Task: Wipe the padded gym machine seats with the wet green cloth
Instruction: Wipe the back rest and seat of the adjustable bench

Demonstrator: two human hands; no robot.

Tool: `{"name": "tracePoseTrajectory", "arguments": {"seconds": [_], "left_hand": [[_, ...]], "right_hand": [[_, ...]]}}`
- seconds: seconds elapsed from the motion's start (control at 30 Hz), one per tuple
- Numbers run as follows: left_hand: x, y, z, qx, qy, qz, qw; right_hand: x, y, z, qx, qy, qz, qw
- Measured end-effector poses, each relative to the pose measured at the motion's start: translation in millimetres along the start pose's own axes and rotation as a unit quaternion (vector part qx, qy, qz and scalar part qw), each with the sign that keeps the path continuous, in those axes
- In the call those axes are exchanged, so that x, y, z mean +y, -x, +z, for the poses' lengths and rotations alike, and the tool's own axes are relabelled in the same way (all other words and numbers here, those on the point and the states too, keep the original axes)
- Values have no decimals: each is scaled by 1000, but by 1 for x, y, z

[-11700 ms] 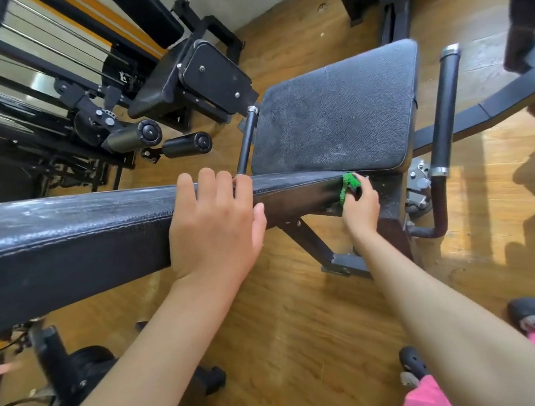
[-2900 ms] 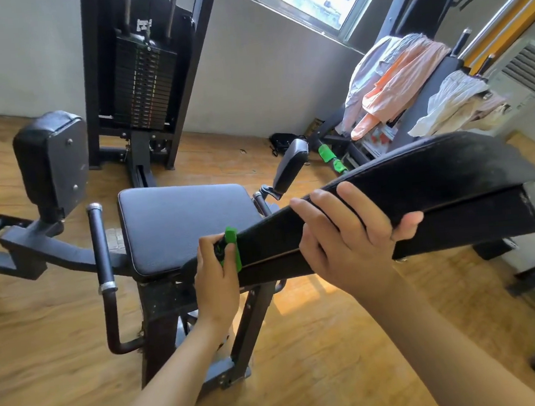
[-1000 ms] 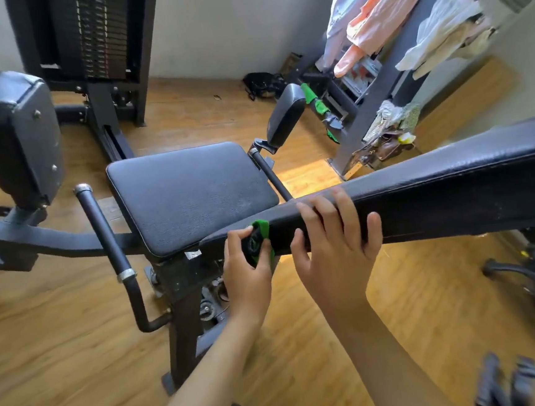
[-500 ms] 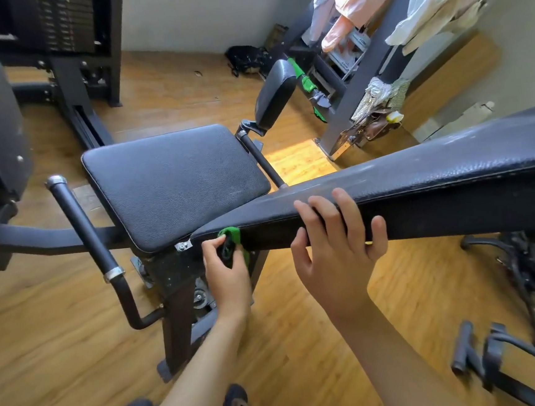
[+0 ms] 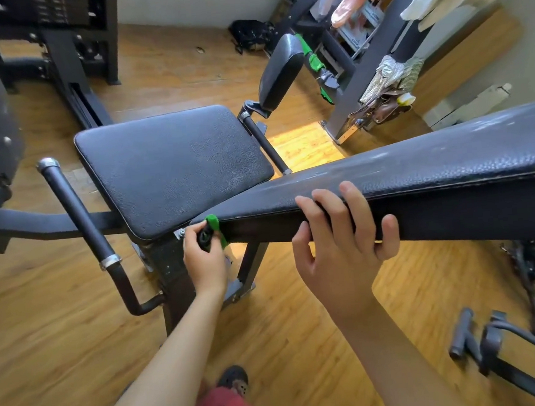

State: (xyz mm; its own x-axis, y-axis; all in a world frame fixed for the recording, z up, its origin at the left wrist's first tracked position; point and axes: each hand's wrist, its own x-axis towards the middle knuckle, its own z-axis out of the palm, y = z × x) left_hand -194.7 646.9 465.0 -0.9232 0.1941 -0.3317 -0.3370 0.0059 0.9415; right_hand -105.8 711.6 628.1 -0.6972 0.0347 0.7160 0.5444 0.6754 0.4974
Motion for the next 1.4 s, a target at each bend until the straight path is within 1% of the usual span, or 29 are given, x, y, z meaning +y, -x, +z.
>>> {"name": "tracePoseTrajectory", "arguments": {"seconds": [0.13,0.2,0.3,0.4,0.5,0.57,0.63,0.77,0.83,0.93,1.07,1.13,1.23,1.33,1.4], "left_hand": [[5,3,-1,25,31,-13,999],[9,10,2,23,55,-16,998],[8,20,2,0,76,7,997],[-1,11,0,-6,61,30,998],[-13,-6,0,25,52,-16,998],[-22,-18,2,44,30,-27,998],[-30,-29,1,49,10,-25,998],[-39,-46,-3,54,-9,-76,996],[-39,-47,-5,52,-10,-86,995],[-32,-29,-4,40,5,-45,998],[-27,-5,0,15,33,-27,999],[-32,-16,0,21,22,-17,999],[-44,-44,-6,31,-18,-57,998],[-59,-64,-13,0,-78,-69,995],[-68,-75,-16,-15,-89,-91,992]], "right_hand": [[-1,0,-1,2,2,9,1000],[-1,1,-1,0,0,8,1000],[-1,1,-1,5,1,13,1000],[-2,1,0,8,2,21,1000],[-3,0,1,12,2,27,1000],[-4,0,2,15,6,28,999],[-4,1,4,20,7,27,999],[-5,1,5,20,13,24,999],[-5,0,5,20,11,29,999],[-6,2,7,26,13,34,999],[-7,2,7,26,14,32,999],[-7,2,7,26,15,29,999],[-7,3,7,25,14,28,999],[-7,4,8,27,14,29,999],[-7,4,8,29,12,34,999]]}}
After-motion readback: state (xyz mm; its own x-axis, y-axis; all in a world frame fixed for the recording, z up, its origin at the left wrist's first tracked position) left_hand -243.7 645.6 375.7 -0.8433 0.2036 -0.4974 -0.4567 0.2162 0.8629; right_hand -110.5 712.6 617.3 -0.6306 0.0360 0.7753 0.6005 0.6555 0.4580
